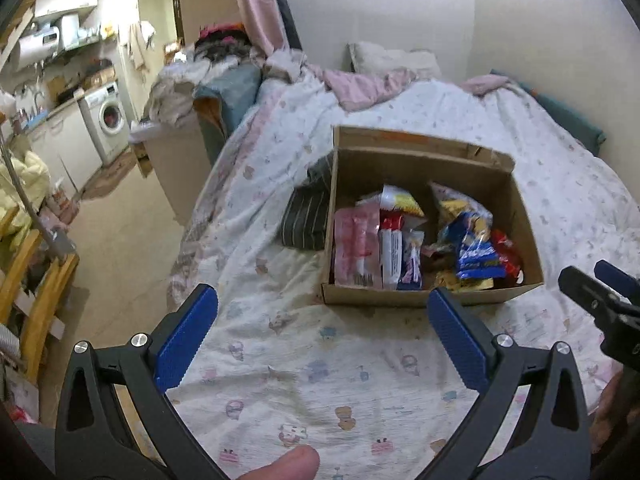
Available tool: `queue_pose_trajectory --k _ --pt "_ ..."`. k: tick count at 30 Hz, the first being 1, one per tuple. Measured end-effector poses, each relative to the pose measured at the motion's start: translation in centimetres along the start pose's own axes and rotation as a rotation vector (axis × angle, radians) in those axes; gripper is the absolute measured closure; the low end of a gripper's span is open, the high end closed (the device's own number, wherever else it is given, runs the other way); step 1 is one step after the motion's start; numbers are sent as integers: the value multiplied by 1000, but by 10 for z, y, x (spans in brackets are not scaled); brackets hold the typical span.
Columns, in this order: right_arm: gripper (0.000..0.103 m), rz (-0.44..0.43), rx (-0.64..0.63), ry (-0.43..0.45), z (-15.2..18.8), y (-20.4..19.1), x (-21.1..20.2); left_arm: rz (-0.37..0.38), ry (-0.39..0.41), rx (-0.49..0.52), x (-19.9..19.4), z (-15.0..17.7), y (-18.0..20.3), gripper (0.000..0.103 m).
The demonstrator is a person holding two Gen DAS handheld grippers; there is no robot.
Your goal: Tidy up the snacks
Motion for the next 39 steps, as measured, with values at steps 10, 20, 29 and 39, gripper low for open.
queue_pose_trajectory --k 10,20,29,39 --pt "0 23 -53 -7 -1 -10 11 23 -22 -2 4 2 5 0" --pt "0 28 -47 -18 1 -7 12 39 -30 -13 1 1 5 0" --pt "0 29 -54 -11 3 -8 10 31 -27 -19 1 0 2 0" --pt "0 31 -51 -13 4 -7 9 38 -38 -32 0 0 -1 0"
Point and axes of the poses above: each gripper's, at about its wrist camera, not at the fingertips, and x roughly the way its jaws point, y to its right, z to its underside, the point moved 9 cm from there along x, roughly the way its jaws point, and after that the axes turned 7 degrees about -x, right-handed, at the moved point
